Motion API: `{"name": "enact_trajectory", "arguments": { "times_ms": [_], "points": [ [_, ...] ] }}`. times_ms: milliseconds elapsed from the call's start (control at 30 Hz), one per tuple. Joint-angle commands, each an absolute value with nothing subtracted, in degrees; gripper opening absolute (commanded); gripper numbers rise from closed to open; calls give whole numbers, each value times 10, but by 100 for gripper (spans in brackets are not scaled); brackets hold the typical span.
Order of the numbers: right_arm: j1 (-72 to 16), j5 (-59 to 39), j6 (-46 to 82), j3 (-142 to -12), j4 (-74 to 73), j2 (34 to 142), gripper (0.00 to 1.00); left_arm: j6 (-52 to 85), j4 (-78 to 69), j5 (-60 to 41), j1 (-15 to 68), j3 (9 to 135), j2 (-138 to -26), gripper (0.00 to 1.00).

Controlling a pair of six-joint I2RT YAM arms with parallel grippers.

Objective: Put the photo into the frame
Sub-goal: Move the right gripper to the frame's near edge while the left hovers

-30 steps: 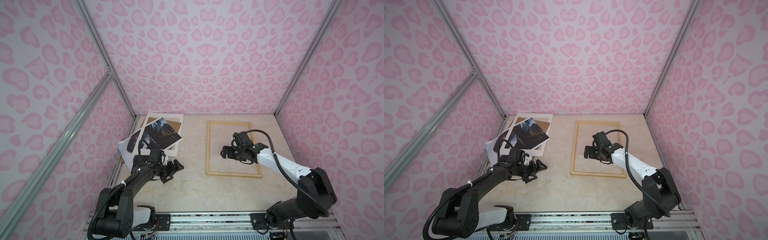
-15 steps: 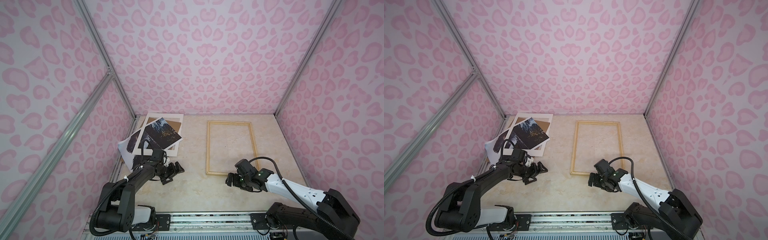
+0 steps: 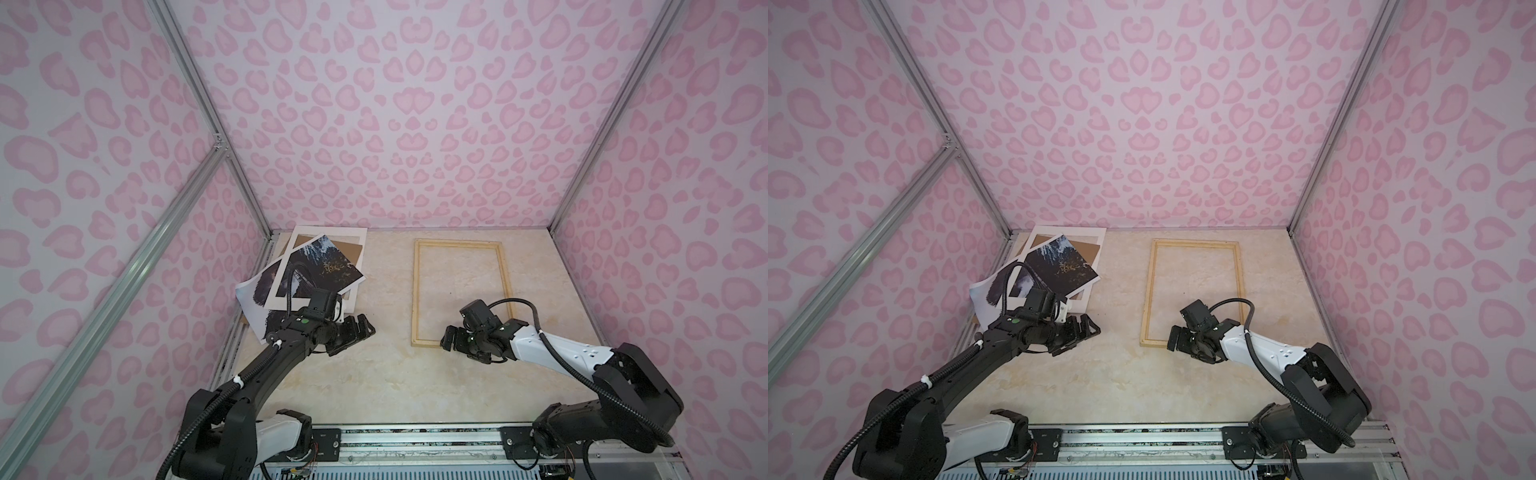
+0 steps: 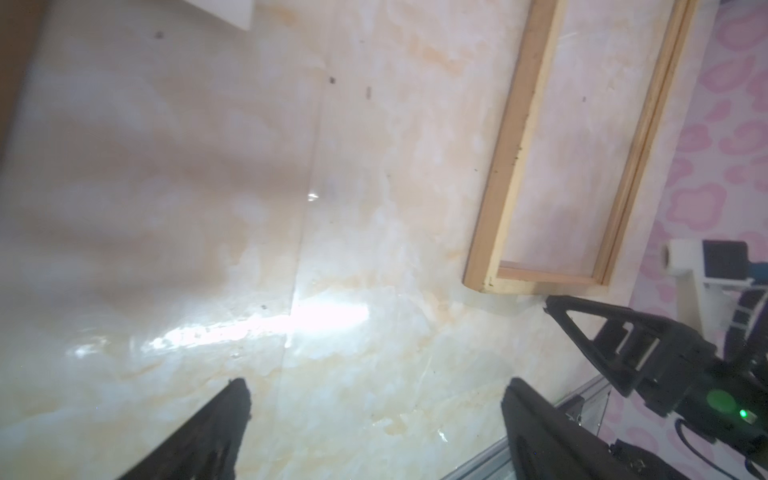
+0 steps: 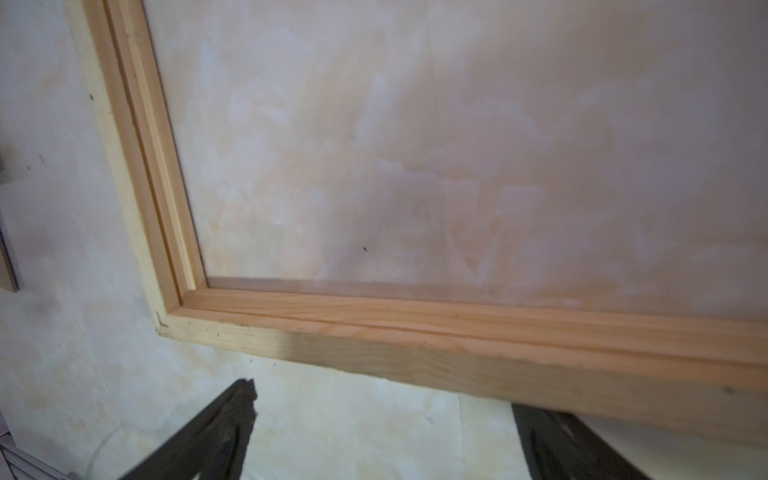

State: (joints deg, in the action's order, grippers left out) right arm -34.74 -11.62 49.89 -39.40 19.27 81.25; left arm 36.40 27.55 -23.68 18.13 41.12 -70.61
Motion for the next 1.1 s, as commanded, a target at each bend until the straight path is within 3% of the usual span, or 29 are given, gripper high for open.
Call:
{"name": "enact_trajectory", "arguments": {
  "times_ms": [0,267,567,867,1067],
  "points": [
    [-341,-118,496,-386,181,818,98,390,261,-225,217,414,-738,97],
    [-297,-118,466,-409,182,832,98,417,206,-223,287,422,-813,97],
    [-256,-119,422,-457,195,875,98,430,187,-250,287,392,-845,98],
    [-317,-149,469,-352,214,745,98,382,228,-342,114,352,-759,97],
    [-327,-184,487,-302,175,741,99,365,214,-353,90,304,-778,97]
  ]
}}
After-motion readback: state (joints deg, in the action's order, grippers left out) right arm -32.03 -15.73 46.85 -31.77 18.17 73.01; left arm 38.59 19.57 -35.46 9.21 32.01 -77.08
